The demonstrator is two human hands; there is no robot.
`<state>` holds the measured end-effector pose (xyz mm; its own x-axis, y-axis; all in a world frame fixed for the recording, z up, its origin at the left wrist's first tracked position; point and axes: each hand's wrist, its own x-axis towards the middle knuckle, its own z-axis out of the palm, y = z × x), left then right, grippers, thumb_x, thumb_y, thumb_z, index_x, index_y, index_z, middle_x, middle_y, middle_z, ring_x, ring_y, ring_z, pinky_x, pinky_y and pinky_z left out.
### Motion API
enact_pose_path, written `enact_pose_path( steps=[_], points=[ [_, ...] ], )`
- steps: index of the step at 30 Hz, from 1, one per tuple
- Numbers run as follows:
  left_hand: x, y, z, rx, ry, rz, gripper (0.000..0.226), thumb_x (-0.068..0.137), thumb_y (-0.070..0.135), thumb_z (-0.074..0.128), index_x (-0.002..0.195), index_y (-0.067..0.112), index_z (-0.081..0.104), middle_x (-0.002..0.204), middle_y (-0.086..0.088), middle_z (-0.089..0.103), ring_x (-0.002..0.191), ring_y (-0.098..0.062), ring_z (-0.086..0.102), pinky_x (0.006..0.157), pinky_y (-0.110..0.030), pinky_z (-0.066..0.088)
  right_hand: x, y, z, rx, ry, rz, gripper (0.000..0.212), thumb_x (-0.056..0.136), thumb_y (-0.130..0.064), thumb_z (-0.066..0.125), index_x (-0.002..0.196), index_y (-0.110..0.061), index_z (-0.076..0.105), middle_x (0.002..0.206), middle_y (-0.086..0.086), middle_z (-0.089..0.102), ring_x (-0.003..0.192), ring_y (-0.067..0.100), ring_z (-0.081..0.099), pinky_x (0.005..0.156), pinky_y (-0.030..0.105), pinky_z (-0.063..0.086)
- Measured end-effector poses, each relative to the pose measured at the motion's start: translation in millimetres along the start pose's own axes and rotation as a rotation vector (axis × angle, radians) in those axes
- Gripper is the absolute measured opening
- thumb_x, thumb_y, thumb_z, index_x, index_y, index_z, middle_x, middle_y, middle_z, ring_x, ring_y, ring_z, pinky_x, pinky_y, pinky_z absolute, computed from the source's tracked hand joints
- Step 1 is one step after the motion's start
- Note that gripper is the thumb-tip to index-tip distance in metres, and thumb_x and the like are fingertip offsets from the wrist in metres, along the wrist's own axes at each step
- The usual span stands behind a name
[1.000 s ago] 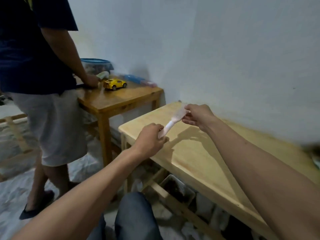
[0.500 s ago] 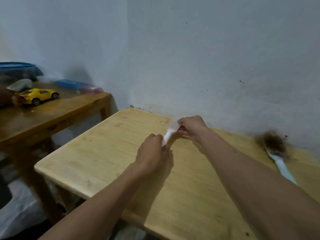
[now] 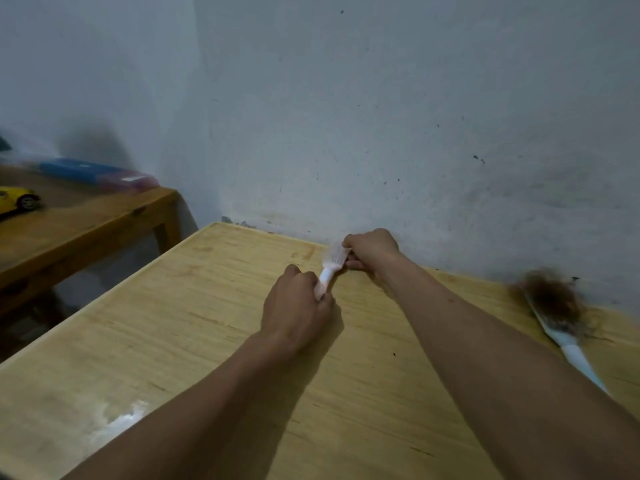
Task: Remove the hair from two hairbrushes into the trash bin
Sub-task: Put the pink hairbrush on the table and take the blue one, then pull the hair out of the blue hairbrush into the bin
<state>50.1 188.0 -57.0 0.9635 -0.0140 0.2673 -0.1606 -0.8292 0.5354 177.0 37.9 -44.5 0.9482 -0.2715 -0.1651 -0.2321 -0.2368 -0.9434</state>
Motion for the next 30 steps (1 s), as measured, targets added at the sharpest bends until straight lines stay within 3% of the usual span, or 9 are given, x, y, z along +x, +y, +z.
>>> enact_pose_path(
  steps=[3, 7, 10, 13, 21, 24, 30],
  points=[
    [0, 0, 1, -0.002, -0.009, 0.000, 0.030, 0.089, 0.032, 0.061, 0.107, 0.009, 0.069, 0.100, -0.006, 0.054, 0.080, -0.019, 0.052, 0.066, -0.030, 0.041, -1, 0, -2, -0.032, -0.013, -0.002, 0.021, 0.088, -0.011, 0.072, 0.100, 0.007, 0.070, 0.096, 0.022, 0.073, 0.066, 0.026, 0.071, 0.062, 0.032, 0.062],
    [-5, 9, -2, 0.096, 0.012, 0.001, 0.057, 0.086, 0.049, 0.061, 0.127, 0.009, 0.055, 0.120, -0.011, 0.054, 0.105, -0.027, 0.052, 0.086, -0.038, 0.047, -10, -9, -20, -0.104, -0.019, -0.022, 0.021, 0.089, -0.019, 0.076, 0.093, 0.000, 0.067, 0.079, 0.015, 0.067, 0.059, 0.025, 0.066, 0.058, 0.034, 0.060],
    [-9, 26, -5, 0.165, 0.098, 0.051, 0.068, 0.086, 0.057, 0.057, 0.135, 0.010, 0.046, 0.129, -0.013, 0.050, 0.114, -0.029, 0.047, 0.094, -0.039, 0.043, -19, -27, -52, -0.205, -0.018, -0.053, 0.033, 0.088, -0.021, 0.078, 0.108, 0.003, 0.065, 0.090, 0.017, 0.072, 0.066, 0.025, 0.072, 0.073, 0.039, 0.067],
    [-14, 54, 1, 0.130, 0.090, 0.101, 0.070, 0.087, 0.059, 0.056, 0.137, 0.010, 0.046, 0.132, -0.014, 0.050, 0.117, -0.030, 0.047, 0.096, -0.040, 0.043, -33, -47, -96, -0.304, -0.003, -0.124, 0.041, 0.090, -0.018, 0.078, 0.120, 0.005, 0.061, 0.110, 0.019, 0.069, 0.074, 0.024, 0.072, 0.066, 0.035, 0.065],
    [-51, 155, 51, -0.016, -0.061, 0.196, 0.067, 0.088, 0.064, 0.052, 0.128, 0.010, 0.053, 0.125, -0.011, 0.057, 0.108, -0.028, 0.056, 0.084, -0.040, 0.049, -72, -44, -228, -0.629, 0.139, -0.131, 0.047, 0.089, -0.026, 0.079, 0.124, 0.002, 0.064, 0.118, 0.016, 0.067, 0.097, 0.027, 0.067, 0.064, 0.031, 0.057],
    [-66, 190, 74, -0.009, -0.139, 0.199, 0.070, 0.086, 0.069, 0.049, 0.120, 0.009, 0.057, 0.118, -0.012, 0.059, 0.103, -0.030, 0.057, 0.079, -0.039, 0.048, -86, -19, -265, -0.797, 0.180, -0.068, 0.054, 0.087, -0.036, 0.079, 0.120, 0.004, 0.065, 0.121, 0.018, 0.066, 0.105, 0.034, 0.065, 0.075, 0.039, 0.060],
    [-83, 246, 106, -0.063, -0.357, 0.185, 0.058, 0.082, 0.069, 0.058, 0.092, 0.012, 0.060, 0.106, -0.012, 0.062, 0.089, -0.027, 0.060, 0.063, -0.033, 0.039, -100, 29, -288, -0.753, 0.081, 0.115, 0.053, 0.091, -0.047, 0.074, 0.111, -0.001, 0.056, 0.120, 0.017, 0.062, 0.104, 0.036, 0.068, 0.085, 0.044, 0.062]
  ],
)
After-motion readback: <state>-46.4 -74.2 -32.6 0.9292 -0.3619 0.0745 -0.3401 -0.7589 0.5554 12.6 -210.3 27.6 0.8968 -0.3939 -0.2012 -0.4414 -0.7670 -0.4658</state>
